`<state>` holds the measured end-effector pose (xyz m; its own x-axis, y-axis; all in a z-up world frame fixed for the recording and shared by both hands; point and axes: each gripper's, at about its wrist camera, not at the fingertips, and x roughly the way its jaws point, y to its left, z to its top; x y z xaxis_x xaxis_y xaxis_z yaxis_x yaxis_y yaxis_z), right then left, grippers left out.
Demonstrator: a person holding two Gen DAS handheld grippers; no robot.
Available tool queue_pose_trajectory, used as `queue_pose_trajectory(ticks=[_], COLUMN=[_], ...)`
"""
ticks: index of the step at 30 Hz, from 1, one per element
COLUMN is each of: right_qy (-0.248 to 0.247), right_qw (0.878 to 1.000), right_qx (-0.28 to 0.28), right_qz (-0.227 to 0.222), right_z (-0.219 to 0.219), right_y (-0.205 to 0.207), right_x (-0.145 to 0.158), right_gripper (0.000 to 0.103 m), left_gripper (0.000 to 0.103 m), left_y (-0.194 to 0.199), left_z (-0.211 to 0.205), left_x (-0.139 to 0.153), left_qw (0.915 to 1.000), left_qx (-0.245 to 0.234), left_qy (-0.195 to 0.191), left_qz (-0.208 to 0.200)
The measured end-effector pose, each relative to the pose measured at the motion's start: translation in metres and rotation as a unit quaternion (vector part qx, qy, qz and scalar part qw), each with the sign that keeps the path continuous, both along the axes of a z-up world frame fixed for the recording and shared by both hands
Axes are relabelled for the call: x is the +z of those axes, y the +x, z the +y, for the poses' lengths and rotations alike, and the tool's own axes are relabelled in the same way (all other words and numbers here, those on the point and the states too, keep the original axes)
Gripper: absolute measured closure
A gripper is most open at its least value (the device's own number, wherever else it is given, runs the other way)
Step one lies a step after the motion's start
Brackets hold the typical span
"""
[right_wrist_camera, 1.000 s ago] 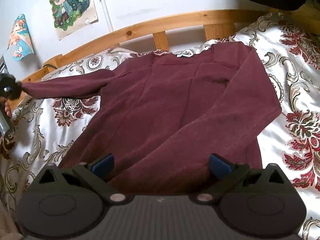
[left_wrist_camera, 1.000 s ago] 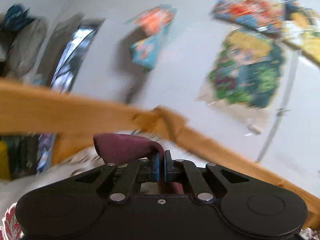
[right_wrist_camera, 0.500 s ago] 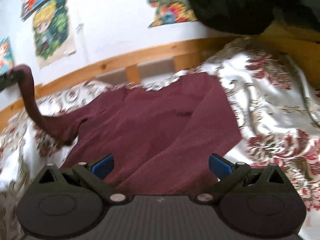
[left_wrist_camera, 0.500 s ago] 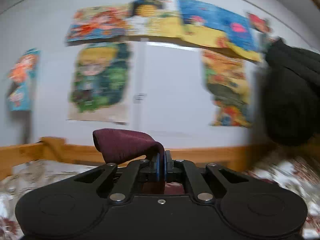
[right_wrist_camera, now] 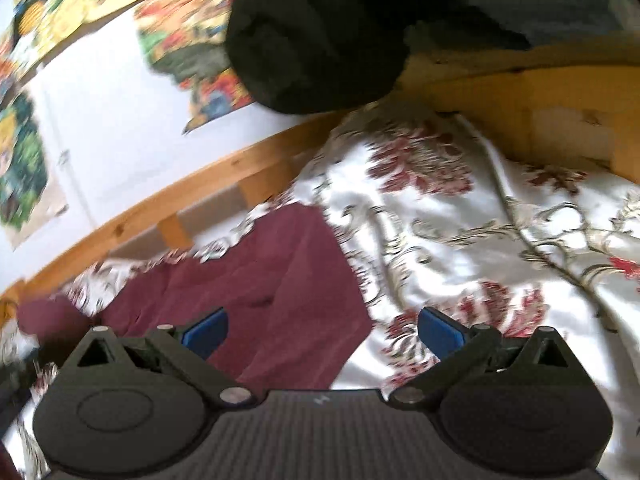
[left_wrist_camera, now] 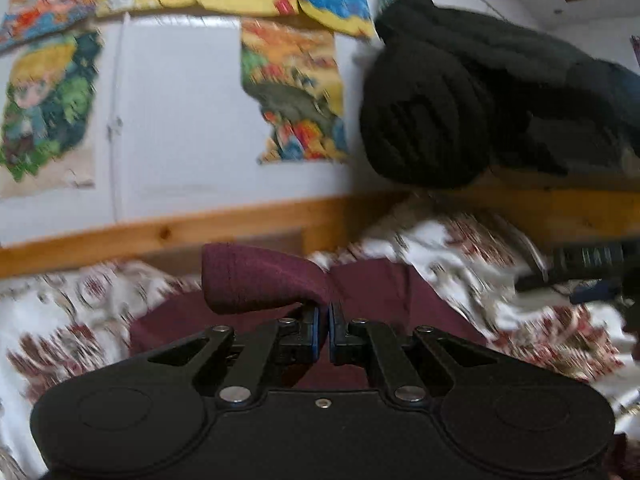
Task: Fold small clothes
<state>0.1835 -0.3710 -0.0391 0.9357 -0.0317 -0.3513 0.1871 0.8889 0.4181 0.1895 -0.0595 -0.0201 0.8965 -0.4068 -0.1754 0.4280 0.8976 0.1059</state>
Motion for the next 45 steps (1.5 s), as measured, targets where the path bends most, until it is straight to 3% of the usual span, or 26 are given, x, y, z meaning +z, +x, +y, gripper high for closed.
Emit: queue_pose_trajectory(ticks=[6,10,12,14,15,17,20,23,27,29,31,35,36,37,39,43,45], right_qy=[0.029,0.024,0.020,0.018,0.018,0.018,0.012,-0.014,-0.060,-0.094,-0.125,-0.171,-0.178,-0.182,-0.199,-0.213,-0.239], right_qw=[0.999,1.000,1.000,1.000,1.000,0.999,0.997,0.992,0.983,0.977,0.968,0.949,0.946,0.943,0.939,0.942,0.938], right_qx=[-0.015,-0.007,-0.002,0.004,0.009,0.024,0.061,0.113,0.170,0.192,0.216,0.257,0.263,0.269,0.268,0.259,0.252], right_qz=[0.004,0.008,0.011,0.014,0.017,0.025,0.040,0.052,0.042,0.030,0.031,0.058,0.067,0.074,0.078,0.019,-0.019], right_z=[-0.015,-0.010,-0.007,-0.005,-0.004,0.000,0.011,0.031,0.061,0.076,0.092,0.120,0.124,0.127,0.131,0.125,0.119], right_y=[0.001,-0.001,0.000,0.000,0.002,0.005,0.014,0.027,0.046,0.055,0.064,0.079,0.080,0.081,0.077,0.051,0.028], right_x=[-0.004,-0.006,-0.006,-0.007,-0.007,-0.010,-0.016,-0.022,-0.023,-0.021,-0.020,-0.028,-0.032,-0.036,-0.038,-0.015,0.002], right_gripper=[0.000,0.000,0.000,0.000,0.000,0.000,0.000,0.000,0.005,0.010,0.021,0.035,0.053,0.079,0.097,0.099,0.099], left_gripper=[0.095,0.085,0.078,0.057,0.053,0.036,0.023,0.018,0.012,0.011,0.011,0.011,0.011,0.011,0.011,0.011,0.011], left_y=[0.003,0.004,0.002,-0.001,-0.003,-0.006,-0.007,0.000,0.021,0.032,0.043,0.063,0.066,0.069,0.073,0.073,0.072], left_z=[-0.007,-0.006,-0.005,-0.004,-0.002,0.004,0.018,0.034,0.063,0.079,0.092,0.109,0.112,0.115,0.118,0.127,0.131], left_x=[-0.017,-0.019,-0.020,-0.021,-0.021,-0.019,-0.012,-0.006,-0.003,-0.005,-0.008,-0.014,-0.016,-0.017,-0.018,-0.016,-0.014], left_qw=[0.9983,0.9949,0.9918,0.9884,0.9873,0.9855,0.9838,0.9808,0.9700,0.9617,0.9537,0.9403,0.9382,0.9360,0.9335,0.9290,0.9261], left_qx=[-0.030,-0.062,-0.081,-0.090,-0.087,-0.075,-0.039,0.023,0.100,0.132,0.158,0.192,0.195,0.198,0.204,0.215,0.222], left_qy=[0.015,0.005,0.003,0.009,0.014,0.020,0.016,0.008,-0.032,-0.058,-0.076,-0.100,-0.106,-0.113,-0.120,-0.133,-0.142], left_qz=[0.048,0.080,0.098,0.122,0.132,0.151,0.174,0.193,0.220,0.233,0.245,0.263,0.266,0.268,0.270,0.270,0.271])
